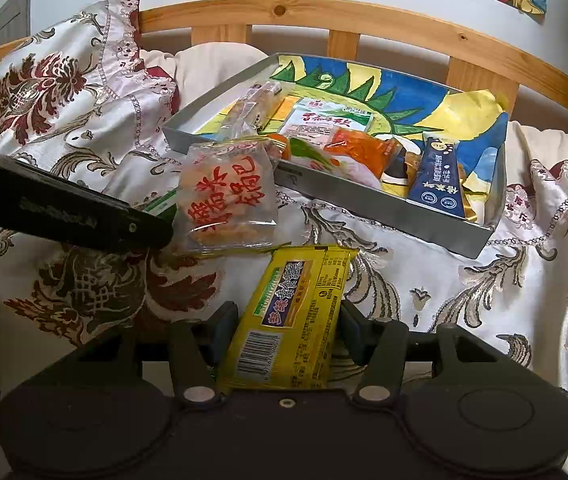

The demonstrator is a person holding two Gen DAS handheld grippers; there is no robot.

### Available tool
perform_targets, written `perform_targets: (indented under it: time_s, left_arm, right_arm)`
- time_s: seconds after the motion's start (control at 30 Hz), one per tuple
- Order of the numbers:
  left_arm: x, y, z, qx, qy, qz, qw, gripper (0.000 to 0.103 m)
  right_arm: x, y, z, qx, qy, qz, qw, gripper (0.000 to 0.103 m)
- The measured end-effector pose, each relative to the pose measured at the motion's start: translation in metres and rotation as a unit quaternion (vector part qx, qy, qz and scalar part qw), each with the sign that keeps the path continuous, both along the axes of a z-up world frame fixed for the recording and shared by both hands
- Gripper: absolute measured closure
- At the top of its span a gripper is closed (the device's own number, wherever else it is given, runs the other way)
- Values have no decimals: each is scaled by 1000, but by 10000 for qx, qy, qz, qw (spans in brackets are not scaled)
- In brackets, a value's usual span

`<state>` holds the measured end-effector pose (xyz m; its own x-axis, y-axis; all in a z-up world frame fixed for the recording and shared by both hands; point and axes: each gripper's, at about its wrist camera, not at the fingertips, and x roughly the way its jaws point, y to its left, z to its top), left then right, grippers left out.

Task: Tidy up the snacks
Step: 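Grasp the yellow wafer bar with the right tool while the left tool grasps the green stick, then lift the wafer bar with the right tool while the left tool lifts the green stick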

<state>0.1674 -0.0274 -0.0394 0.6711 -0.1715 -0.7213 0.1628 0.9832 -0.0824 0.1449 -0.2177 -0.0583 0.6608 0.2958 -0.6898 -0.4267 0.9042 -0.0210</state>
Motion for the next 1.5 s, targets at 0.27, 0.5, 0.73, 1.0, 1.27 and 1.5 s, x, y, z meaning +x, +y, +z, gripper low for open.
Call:
perform_targets:
  time_s: [0.27,0.5,0.73,1.0,1.27,1.5]
  left_arm:
    - [3,0,0,119,154,185,9996,83]
    - [-7,2,3,4,340,231,9992,84]
    - [-35,1,3,-121,697,235,9972,84]
    - [-32,-1,0,-4,659,298,9974,67]
    - [-6,0,-4,-237,773,366,9961,64]
    - [-6,-4,-8,-423,888,372,9945,84]
  right_arm:
    - [0,-1,2,26,17,5,10000,46]
    - [-4,1,4,-36,38,58,10000,47]
    - [-10,2,8,-82,103,112,9998,47]
    - [-15,5,8,-178,119,196,9996,46]
    - [-13,5,7,-157,137,186,9996,39]
    - [-11,5,4,-170,215,204,9994,35]
